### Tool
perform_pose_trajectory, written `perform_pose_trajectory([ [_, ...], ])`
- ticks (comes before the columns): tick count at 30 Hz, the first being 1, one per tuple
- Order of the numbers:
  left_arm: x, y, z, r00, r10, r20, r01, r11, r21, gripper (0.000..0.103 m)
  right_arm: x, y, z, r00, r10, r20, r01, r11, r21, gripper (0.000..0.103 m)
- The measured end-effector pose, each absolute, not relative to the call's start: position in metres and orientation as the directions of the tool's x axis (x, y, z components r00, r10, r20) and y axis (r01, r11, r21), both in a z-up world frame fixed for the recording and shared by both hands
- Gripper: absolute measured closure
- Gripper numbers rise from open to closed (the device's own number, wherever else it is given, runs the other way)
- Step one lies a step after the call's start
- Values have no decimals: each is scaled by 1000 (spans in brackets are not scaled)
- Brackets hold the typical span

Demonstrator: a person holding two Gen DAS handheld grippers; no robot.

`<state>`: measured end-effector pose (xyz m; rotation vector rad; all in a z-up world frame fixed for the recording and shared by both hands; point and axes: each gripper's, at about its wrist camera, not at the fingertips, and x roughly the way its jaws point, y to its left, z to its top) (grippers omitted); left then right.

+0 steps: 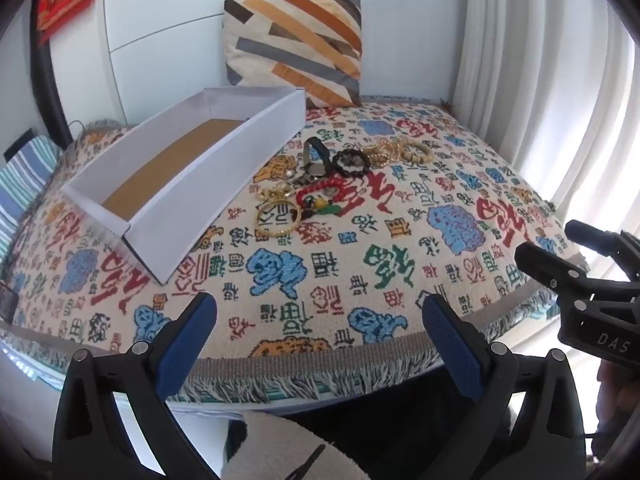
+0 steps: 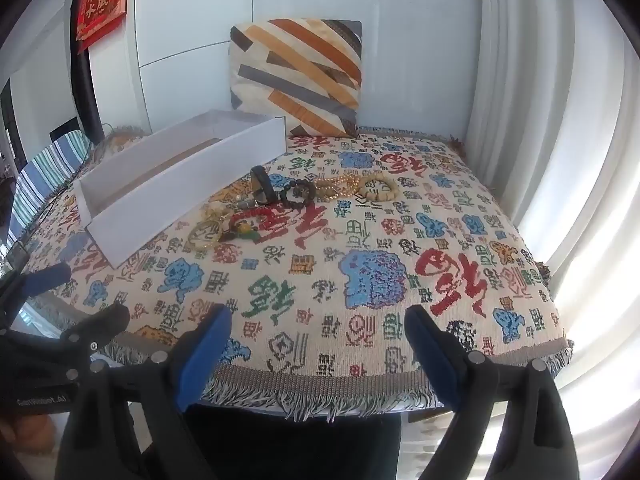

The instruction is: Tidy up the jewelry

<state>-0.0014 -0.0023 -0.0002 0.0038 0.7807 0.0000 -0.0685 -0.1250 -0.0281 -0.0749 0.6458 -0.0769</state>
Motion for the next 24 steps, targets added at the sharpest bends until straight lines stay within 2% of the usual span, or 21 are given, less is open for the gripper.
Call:
perform_pose_trajectory([
  [5, -1, -3, -5, 687, -22, -727, 8, 1000, -22, 1, -70, -124, -31, 799, -94, -594, 48, 995, -93, 13],
  [24, -5, -3, -2, 696, -14, -718, 4, 1000, -16, 1, -79, -129, -27, 814, -93, -573, 62, 995, -73, 13],
])
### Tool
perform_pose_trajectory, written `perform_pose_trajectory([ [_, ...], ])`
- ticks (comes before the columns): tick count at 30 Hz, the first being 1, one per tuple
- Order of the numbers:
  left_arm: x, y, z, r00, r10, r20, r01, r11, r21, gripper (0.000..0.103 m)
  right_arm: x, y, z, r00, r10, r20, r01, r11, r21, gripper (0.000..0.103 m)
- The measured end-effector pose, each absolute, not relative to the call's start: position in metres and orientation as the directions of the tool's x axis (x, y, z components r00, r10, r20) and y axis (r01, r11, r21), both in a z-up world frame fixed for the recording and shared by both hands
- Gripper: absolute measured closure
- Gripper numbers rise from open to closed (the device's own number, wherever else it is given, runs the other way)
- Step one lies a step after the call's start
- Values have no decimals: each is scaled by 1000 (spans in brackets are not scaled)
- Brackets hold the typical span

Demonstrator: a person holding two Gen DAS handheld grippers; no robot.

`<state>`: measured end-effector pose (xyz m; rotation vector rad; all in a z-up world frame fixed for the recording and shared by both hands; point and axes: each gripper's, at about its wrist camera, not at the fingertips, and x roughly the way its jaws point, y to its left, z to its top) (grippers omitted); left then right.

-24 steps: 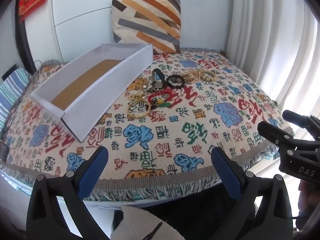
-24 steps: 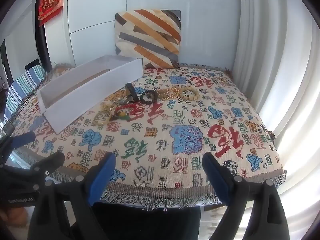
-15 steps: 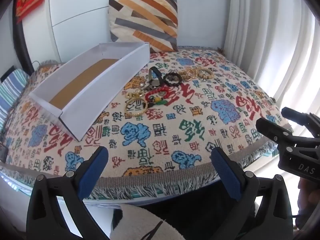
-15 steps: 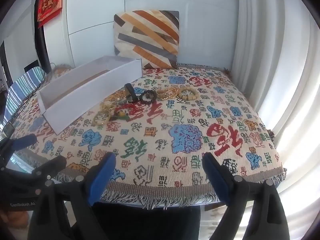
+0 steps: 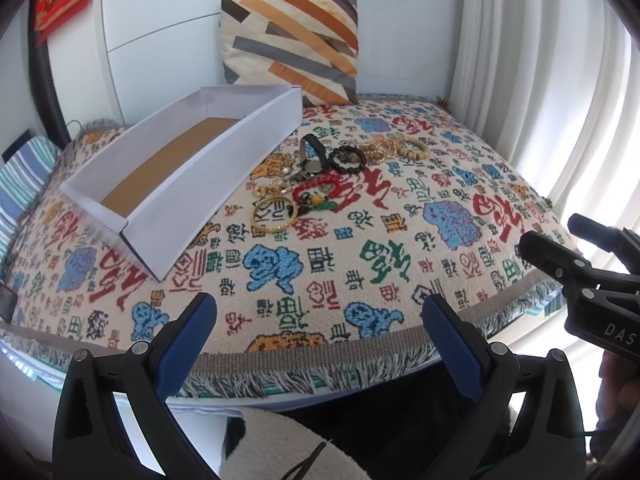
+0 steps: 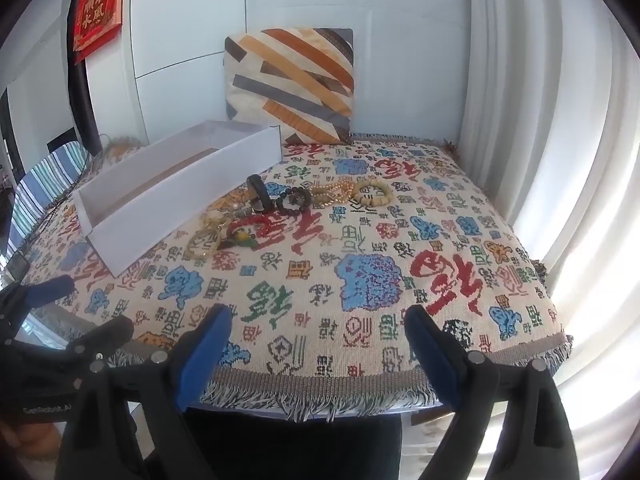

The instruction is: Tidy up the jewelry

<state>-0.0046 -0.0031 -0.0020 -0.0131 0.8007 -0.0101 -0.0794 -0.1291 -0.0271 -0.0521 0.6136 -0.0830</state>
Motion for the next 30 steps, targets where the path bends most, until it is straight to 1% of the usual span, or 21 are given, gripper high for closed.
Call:
perform_pose_trajectory([
  [12, -5, 1, 0, 706, -6, -708, -11, 1000, -19, 1, -79, -128, -26, 819, -94, -566, 63, 995, -75, 12],
  [30, -11, 3, 3, 724, 6, -690, -22, 1000, -15, 1, -89, -125, -21, 840, -101, -533, 62, 994, -90, 13],
])
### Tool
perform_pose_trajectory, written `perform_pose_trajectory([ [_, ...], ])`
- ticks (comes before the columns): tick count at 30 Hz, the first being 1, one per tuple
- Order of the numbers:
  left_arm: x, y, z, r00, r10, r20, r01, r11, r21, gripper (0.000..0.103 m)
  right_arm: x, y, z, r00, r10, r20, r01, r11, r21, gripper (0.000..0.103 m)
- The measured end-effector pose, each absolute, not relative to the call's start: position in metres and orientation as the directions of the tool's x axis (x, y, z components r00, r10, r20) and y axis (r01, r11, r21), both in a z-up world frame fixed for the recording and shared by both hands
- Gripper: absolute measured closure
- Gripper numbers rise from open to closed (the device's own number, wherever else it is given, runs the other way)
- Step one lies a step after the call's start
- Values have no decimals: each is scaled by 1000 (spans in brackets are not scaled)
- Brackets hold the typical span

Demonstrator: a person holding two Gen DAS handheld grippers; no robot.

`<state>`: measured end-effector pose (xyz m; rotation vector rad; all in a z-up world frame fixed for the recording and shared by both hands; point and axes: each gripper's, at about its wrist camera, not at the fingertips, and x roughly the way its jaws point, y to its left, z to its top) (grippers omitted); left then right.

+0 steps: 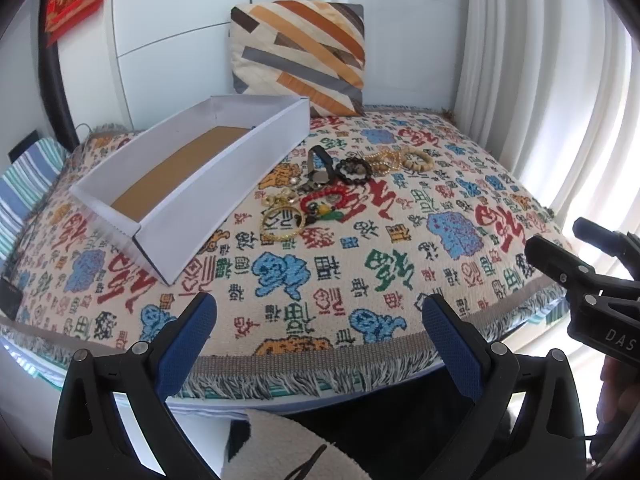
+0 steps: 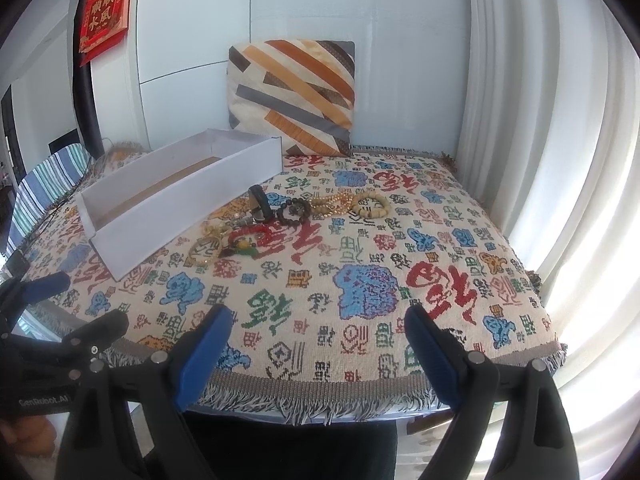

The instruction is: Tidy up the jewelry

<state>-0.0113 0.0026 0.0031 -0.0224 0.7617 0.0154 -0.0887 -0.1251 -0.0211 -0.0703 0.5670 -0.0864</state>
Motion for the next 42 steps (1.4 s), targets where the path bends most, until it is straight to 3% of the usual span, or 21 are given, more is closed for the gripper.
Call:
perform_pose_trajectory([
  [42, -13, 0, 3, 726, 7, -688, -21, 1000, -12, 1, -91, -121, -22, 841, -105, -531, 61, 993, -101, 13],
])
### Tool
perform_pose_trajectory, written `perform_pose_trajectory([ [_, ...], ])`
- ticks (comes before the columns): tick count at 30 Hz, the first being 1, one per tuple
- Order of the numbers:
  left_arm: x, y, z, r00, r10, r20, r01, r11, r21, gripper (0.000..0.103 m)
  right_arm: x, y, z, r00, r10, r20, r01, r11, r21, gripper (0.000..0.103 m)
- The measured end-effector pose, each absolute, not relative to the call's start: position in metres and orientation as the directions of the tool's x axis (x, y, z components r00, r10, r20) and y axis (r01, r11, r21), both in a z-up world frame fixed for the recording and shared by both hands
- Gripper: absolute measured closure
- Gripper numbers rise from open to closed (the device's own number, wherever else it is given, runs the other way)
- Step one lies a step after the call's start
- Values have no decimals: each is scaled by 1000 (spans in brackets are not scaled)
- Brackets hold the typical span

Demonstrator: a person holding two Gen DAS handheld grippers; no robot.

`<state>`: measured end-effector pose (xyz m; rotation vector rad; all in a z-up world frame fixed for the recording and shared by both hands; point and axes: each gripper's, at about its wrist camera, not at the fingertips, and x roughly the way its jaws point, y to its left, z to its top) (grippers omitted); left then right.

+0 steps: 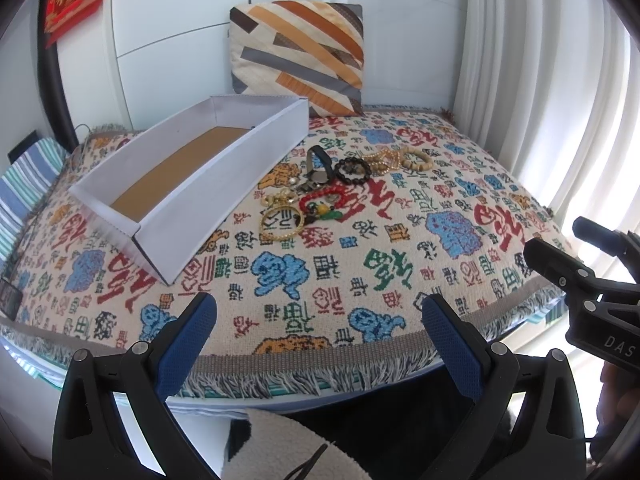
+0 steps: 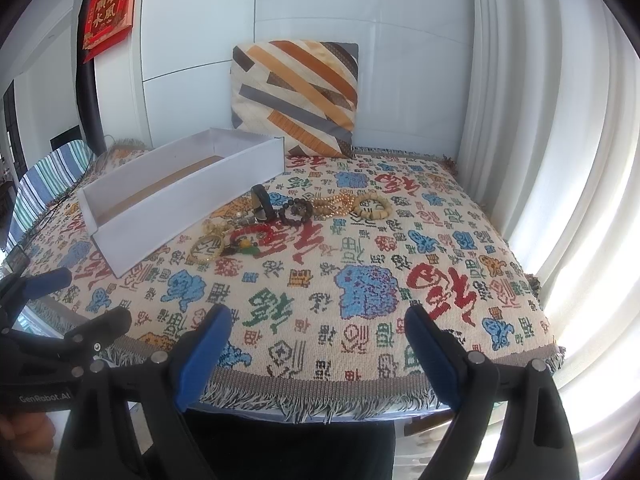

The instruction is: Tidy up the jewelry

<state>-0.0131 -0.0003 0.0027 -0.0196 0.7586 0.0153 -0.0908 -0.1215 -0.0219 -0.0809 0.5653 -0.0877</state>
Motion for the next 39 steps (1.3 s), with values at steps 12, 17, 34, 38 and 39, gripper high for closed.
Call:
perform_pose_trajectory([
  [12, -15, -2, 3, 729, 5, -684, -20, 1000, -14, 1, -90, -120, -20, 841, -103, -532, 57, 993, -102, 12],
  [17, -15, -1, 3, 729, 4, -684, -20, 1000, -15, 1, -90, -120, -20, 840, -102, -532, 56, 993, -103, 12],
  [34, -16, 1, 0, 719, 9, -695, -16, 1000, -3, 1, -91, -121, -22, 839, -102, -534, 56, 993, -101, 12],
  [38, -15, -2, 0, 718, 11, -696, -8, 1000, 9, 1, -92, -121, -25, 837, -98, -538, 54, 994, -98, 13],
  [39, -15, -3, 0, 718, 12, -696, -5, 1000, 13, 1, -91, -121, -26, 836, -97, -540, 53, 994, -97, 12],
])
